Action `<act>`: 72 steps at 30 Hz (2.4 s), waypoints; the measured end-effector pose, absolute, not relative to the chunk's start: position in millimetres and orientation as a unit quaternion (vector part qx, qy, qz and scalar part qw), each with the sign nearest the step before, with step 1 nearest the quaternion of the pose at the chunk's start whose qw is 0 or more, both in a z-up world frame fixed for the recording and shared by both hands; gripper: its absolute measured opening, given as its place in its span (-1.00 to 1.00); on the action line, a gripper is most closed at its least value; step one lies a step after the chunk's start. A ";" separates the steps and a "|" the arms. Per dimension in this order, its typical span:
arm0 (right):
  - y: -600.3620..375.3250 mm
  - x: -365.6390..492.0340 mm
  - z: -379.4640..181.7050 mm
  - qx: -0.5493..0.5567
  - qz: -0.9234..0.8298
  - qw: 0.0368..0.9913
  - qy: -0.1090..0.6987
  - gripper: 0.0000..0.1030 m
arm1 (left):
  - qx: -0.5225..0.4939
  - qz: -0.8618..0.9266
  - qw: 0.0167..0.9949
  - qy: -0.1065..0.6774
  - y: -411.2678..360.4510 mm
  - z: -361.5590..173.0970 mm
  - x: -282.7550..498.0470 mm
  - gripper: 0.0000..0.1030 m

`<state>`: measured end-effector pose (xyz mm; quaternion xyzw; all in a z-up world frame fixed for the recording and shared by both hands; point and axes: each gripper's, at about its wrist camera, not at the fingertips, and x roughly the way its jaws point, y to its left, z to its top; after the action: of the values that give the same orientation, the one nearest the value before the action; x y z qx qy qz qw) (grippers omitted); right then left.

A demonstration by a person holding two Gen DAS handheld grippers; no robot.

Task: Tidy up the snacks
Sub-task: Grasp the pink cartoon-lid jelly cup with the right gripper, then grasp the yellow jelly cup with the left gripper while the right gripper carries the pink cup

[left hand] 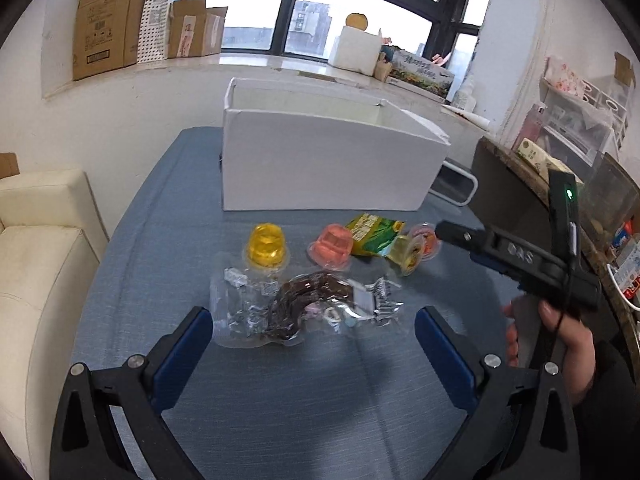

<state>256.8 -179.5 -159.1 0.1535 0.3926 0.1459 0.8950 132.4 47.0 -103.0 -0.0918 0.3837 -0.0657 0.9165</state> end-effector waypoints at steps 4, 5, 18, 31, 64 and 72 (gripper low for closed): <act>-172.4 275.6 -163.2 0.154 0.123 0.894 0.401 1.00 | -0.103 -0.059 0.915 0.387 56.7 -107.0 131.0 1.00; -172.3 280.7 -164.6 0.157 0.113 0.894 0.405 1.00 | -0.103 -0.058 0.914 0.388 58.5 -107.6 130.4 1.00; -156.1 296.0 -178.5 0.148 0.108 0.887 0.425 -0.04 | -0.117 -0.046 0.909 0.396 71.9 -116.6 131.0 1.00; -180.6 243.1 -129.9 0.139 0.136 0.917 0.348 -0.04 | -0.066 -0.046 0.908 0.411 65.0 -121.7 192.6 1.00; -149.4 192.2 -94.8 0.108 0.214 0.918 0.316 -0.04 | -0.068 -0.140 0.940 0.304 53.2 -45.2 157.3 -0.30; -138.0 215.0 -69.1 0.079 0.227 0.926 0.290 -0.04 | -0.072 -0.148 0.947 0.274 46.8 -18.8 166.4 -0.30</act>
<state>215.0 -138.0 -69.1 0.0788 0.2904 0.2269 0.9263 166.4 46.8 -18.8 -0.0723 0.2742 -0.1480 0.9475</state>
